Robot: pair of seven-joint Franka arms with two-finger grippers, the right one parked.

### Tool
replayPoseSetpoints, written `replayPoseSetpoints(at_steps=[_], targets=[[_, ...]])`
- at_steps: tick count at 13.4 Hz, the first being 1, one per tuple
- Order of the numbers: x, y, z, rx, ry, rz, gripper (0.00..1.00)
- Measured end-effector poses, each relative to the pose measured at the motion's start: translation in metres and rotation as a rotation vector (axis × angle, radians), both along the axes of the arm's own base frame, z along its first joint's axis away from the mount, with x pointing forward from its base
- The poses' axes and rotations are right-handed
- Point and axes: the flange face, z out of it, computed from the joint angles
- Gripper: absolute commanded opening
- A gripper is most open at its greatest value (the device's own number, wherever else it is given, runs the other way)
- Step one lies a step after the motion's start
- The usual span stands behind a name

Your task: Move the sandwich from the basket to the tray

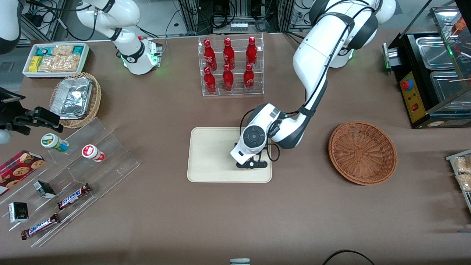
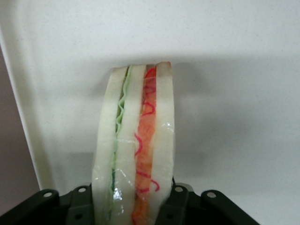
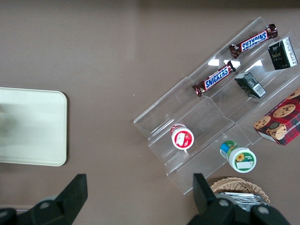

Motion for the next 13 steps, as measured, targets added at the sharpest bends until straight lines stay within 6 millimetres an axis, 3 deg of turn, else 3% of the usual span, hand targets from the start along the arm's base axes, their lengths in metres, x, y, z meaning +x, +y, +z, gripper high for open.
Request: replayPoseSetpoints(at_steps=[2, 4, 5, 7, 10, 13], targets=[[0.002, 0.0, 0.001, 0.001, -0.006, 0.019, 0.97], [0.012, 0.002, 0.014, -0.011, -0.031, 0.033, 1.0], [0.021, 0.005, 0.031, -0.017, -0.055, 0.045, 1.0], [0.041, 0.029, 0.083, 0.003, -0.083, 0.078, 1.0], [0.068, 0.106, 0.18, 0.043, -0.079, 0.163, 1.0], [0.087, 0.207, 0.246, 0.049, -0.084, 0.233, 1.0]])
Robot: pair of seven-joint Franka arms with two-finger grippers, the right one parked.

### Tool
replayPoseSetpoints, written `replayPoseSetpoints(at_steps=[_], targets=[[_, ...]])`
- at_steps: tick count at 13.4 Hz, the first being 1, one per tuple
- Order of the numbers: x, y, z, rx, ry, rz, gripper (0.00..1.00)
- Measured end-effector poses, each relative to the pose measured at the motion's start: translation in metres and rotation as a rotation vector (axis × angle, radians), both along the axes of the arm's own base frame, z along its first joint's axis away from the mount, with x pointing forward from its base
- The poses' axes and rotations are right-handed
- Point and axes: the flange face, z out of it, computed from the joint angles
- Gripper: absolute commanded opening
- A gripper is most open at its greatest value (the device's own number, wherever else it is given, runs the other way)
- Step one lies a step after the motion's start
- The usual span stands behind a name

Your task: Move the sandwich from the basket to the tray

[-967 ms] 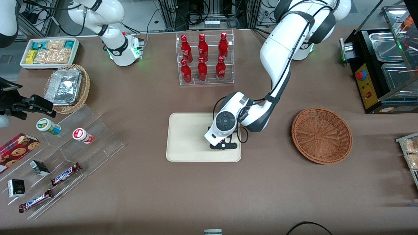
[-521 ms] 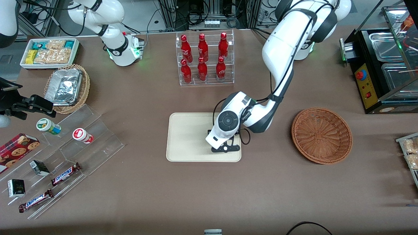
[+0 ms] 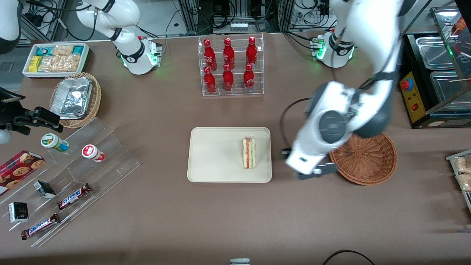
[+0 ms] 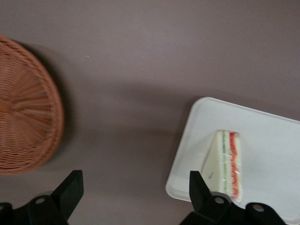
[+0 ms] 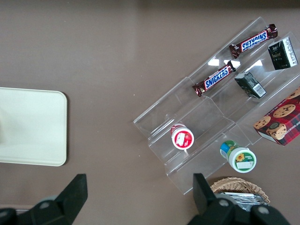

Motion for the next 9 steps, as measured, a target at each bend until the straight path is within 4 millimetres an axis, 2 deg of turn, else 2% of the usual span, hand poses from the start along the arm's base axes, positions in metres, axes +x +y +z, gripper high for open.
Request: replayPoseSetpoints(at_steps=[2, 4, 7, 9], targets=[[0.001, 0.065, 0.033, -0.003, 0.004, 0.019, 1.0], [-0.01, 0.117, 0.063, -0.006, -0.007, 0.048, 1.0], [-0.044, 0.177, 0.099, -0.014, -0.03, 0.007, 1.0], [-0.07, 0.201, 0.118, -0.005, -0.049, -0.009, 1.0]])
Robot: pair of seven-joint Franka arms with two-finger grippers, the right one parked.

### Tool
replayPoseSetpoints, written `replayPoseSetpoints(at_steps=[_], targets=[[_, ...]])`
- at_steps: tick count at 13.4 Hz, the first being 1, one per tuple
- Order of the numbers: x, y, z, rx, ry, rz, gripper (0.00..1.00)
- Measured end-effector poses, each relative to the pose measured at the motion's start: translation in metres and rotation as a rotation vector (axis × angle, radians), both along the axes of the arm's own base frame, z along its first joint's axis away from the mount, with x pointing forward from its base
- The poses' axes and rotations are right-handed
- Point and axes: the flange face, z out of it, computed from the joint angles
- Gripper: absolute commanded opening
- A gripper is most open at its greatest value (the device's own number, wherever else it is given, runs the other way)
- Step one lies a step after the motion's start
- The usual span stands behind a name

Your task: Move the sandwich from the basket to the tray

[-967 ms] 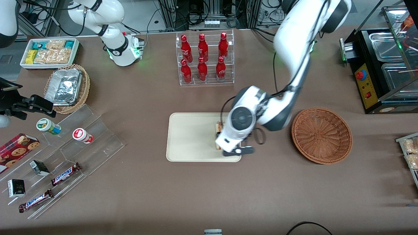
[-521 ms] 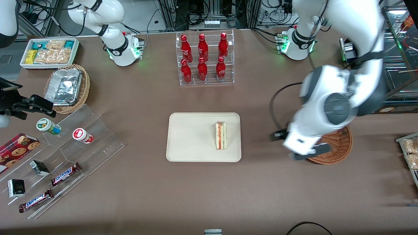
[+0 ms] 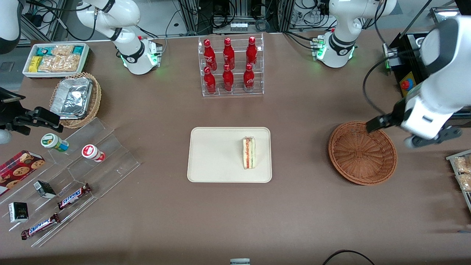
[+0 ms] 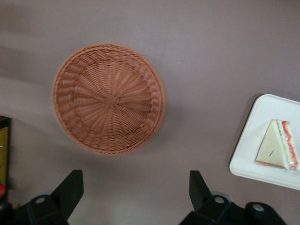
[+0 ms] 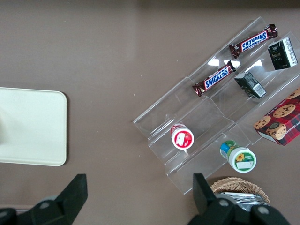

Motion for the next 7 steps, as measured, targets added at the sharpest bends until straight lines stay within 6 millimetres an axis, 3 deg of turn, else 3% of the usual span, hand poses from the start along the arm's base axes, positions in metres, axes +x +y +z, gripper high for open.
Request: replayPoseSetpoints(at_steps=[3, 7], targets=[[-0.026, 0.008, 0.023, 0.043, -0.006, -0.06, 1.0], [-0.034, 0.009, 0.034, 0.043, 0.0, -0.131, 1.0]])
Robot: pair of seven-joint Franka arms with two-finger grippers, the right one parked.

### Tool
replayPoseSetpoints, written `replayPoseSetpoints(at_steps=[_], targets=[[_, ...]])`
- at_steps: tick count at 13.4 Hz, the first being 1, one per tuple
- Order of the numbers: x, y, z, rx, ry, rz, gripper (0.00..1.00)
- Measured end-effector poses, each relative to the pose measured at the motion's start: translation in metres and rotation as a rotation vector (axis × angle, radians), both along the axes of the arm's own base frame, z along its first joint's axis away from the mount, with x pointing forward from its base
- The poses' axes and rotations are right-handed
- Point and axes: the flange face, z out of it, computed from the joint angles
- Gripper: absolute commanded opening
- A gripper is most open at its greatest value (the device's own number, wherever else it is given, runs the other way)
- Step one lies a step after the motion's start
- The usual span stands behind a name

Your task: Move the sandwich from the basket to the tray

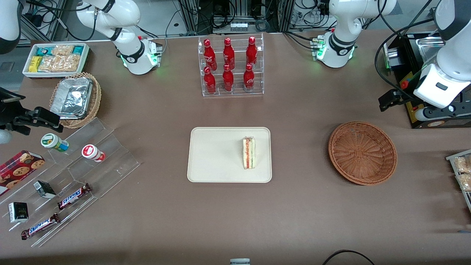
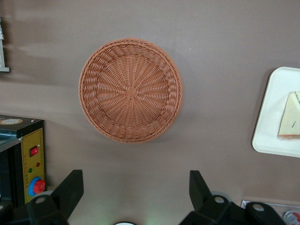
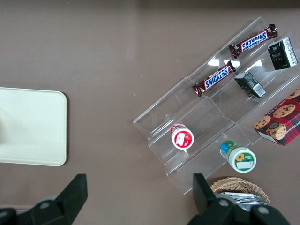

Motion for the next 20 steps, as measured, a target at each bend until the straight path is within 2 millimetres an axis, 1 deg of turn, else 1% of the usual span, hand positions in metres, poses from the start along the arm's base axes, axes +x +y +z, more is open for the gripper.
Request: replayPoseSetpoints(at_steps=[3, 6, 9, 17, 20], targets=[[-0.004, 0.0, 0.017, -0.001, -0.003, -0.015, 1.0], [-0.009, 0.003, 0.033, -0.006, -0.009, -0.077, 1.0], [-0.009, 0.008, 0.033, -0.007, -0.004, -0.083, 1.0], [-0.009, 0.002, 0.032, -0.008, 0.0, -0.1, 1.0], [-0.008, -0.001, 0.031, -0.033, 0.003, -0.1, 1.0]])
